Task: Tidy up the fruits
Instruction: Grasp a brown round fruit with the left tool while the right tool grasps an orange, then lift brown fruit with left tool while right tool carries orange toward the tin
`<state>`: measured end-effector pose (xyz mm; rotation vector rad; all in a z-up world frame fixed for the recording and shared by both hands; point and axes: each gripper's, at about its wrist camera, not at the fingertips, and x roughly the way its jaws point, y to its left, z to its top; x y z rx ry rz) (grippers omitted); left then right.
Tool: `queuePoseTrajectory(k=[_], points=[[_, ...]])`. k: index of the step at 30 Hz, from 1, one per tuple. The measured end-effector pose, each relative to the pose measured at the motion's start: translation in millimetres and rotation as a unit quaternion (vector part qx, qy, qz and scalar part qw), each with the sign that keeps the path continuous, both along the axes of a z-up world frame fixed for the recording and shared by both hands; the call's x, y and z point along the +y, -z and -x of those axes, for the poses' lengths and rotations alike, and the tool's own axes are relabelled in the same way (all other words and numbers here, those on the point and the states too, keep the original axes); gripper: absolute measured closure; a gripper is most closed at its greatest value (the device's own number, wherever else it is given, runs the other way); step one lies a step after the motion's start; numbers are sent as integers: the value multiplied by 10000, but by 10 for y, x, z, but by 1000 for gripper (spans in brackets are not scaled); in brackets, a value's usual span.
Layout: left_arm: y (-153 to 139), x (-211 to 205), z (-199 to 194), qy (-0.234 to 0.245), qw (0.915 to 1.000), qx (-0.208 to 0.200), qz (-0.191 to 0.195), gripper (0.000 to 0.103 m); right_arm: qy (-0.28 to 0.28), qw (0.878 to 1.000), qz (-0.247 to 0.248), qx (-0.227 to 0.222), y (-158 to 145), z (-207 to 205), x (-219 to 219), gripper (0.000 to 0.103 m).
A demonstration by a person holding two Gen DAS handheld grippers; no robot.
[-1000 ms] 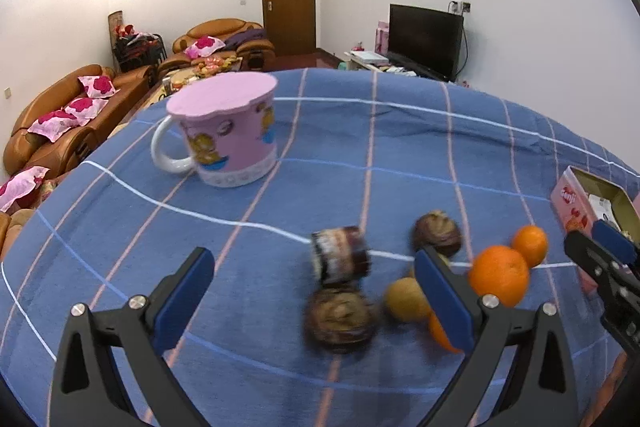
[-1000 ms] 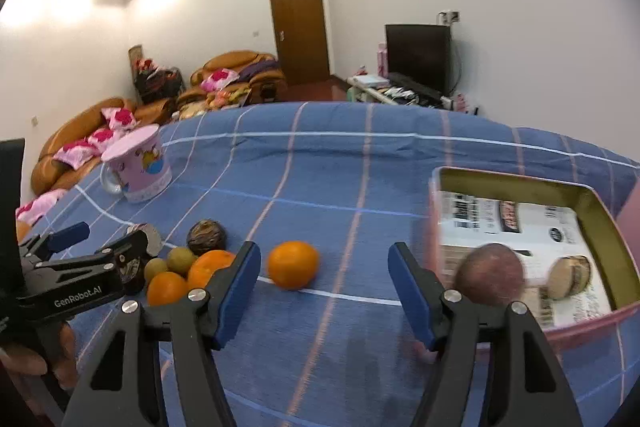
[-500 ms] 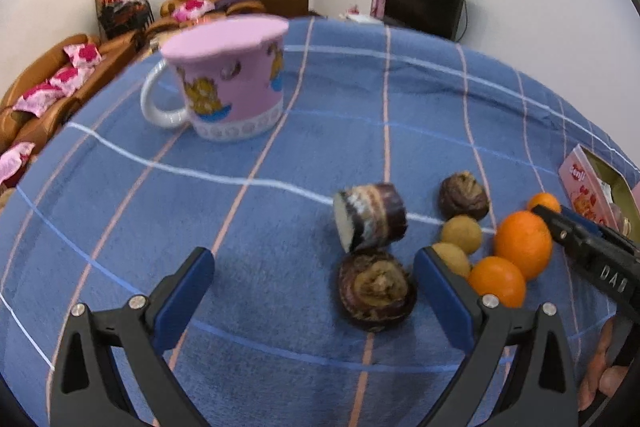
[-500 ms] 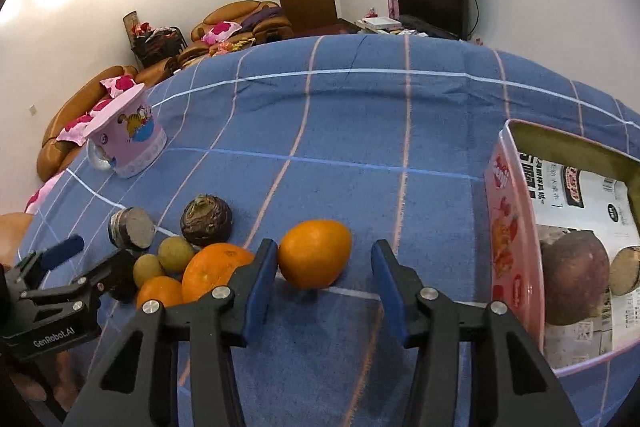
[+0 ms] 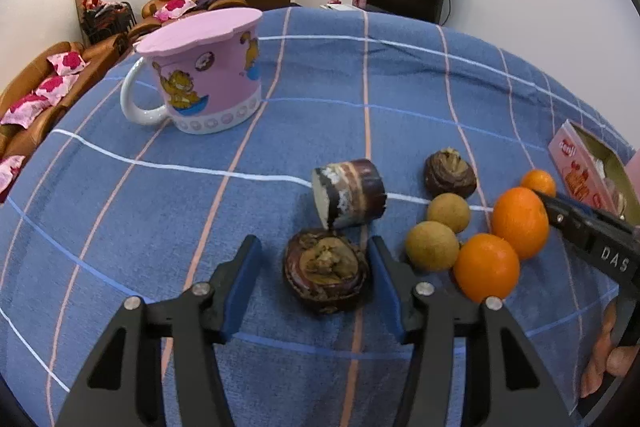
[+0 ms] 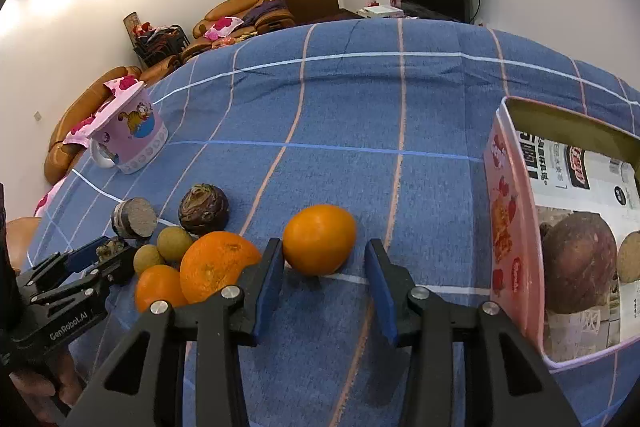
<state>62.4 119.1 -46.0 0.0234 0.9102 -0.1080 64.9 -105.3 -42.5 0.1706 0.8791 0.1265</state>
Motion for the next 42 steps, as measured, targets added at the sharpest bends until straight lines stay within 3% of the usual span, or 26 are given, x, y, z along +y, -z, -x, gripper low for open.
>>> queuePoseTrajectory(k=[3, 5, 9, 17, 20, 23, 42], points=[[-5, -3, -16, -15, 10000, -11, -16, 48, 3, 10000, -71, 9, 5, -15, -30, 59], [-11, 11, -15, -42, 10000, -43, 21, 61, -7, 10000, -55, 0, 2, -10, -25, 64], [-57, 84, 6, -149, 9994, -190, 232, 61, -93, 9999, -83, -81, -25, 41, -8, 67], [-371, 47, 230, -239, 9885, -1472, 264, 61, -143, 9938, -215, -1086, -296, 329, 30, 67], [-441, -4, 279, -192, 9831, -1801, 259, 61, -16, 9880, 146, -1541, -408, 470, 109, 67], [-471, -46, 291, -182, 9809, -1925, 204, 61, 142, 9800, 643, -1878, -467, 590, 225, 67], [-435, -106, 304, -579, 9784, -1983, 97, 61, 426, 9682, 1055, -2230, -514, 847, 203, 67]])
